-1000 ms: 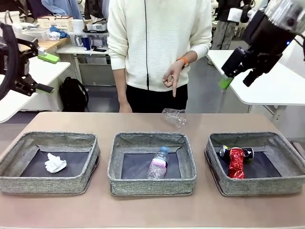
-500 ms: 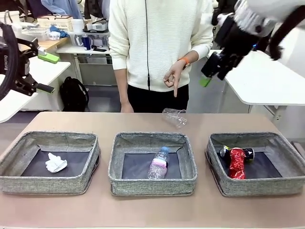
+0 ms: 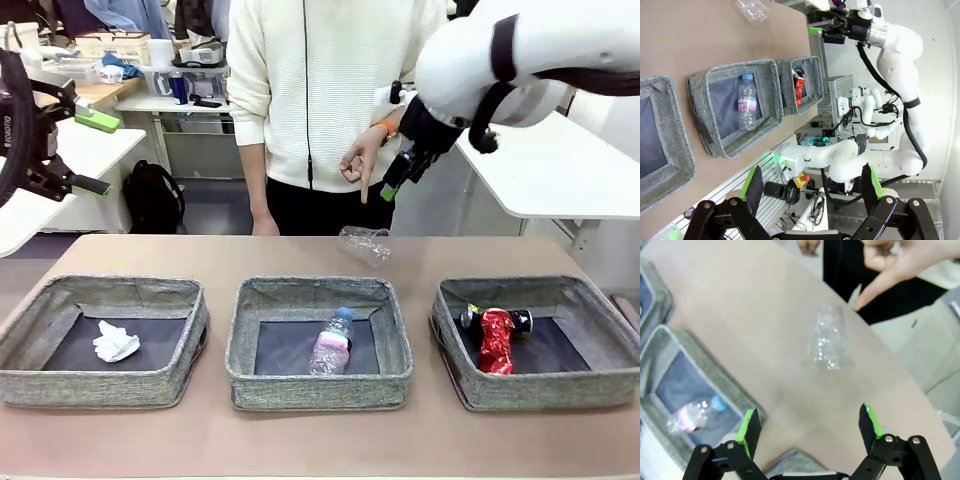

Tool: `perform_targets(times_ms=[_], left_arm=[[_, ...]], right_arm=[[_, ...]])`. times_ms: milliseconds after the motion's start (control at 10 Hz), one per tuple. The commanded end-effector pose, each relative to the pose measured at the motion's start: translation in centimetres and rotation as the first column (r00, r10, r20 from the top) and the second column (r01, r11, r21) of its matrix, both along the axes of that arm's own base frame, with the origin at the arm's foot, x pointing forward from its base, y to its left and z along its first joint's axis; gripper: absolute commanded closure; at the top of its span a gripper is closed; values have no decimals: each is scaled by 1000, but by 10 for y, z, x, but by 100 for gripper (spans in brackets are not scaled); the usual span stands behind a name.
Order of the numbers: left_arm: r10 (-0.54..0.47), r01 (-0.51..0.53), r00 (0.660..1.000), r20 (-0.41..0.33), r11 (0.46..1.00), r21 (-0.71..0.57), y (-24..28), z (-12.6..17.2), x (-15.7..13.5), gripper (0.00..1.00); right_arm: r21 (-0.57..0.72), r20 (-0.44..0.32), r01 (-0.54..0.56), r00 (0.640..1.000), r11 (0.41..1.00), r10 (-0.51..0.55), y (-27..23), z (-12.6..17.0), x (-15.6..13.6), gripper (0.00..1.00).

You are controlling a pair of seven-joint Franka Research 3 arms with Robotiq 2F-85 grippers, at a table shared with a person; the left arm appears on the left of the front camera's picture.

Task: Sort the waste into the appropriate baskets.
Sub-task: Pick up the waste item pointed out by the person.

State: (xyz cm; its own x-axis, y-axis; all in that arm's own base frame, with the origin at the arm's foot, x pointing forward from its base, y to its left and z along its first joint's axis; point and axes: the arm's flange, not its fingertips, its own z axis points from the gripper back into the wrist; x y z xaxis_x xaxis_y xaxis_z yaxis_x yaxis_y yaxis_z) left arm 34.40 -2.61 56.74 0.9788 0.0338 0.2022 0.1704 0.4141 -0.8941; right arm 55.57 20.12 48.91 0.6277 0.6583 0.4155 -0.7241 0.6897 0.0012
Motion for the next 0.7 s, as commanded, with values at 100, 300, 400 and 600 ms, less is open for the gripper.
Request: perform_targets(times_ms=[100,300,400,600], left_arm=[[-15,15,1000,20,1000,-6,3,0,-1,0],[-15,15,1000,20,1000,-6,3,0,-1,0],[-15,15,1000,20,1000,-6,3,0,-1,0],[-15,15,1000,20,1000,-6,3,0,-1,0]], right_arm=[[-9,4,1,1000,1000,-1,-5,18,-12,0],[-3,-1,-4,1000,1000,4,1,2,-1,0],[-20,-15,14,1000,1000,-14,7,-11,15,0],[5,-16,-31,999,1000,31,17,-26,36,0]])
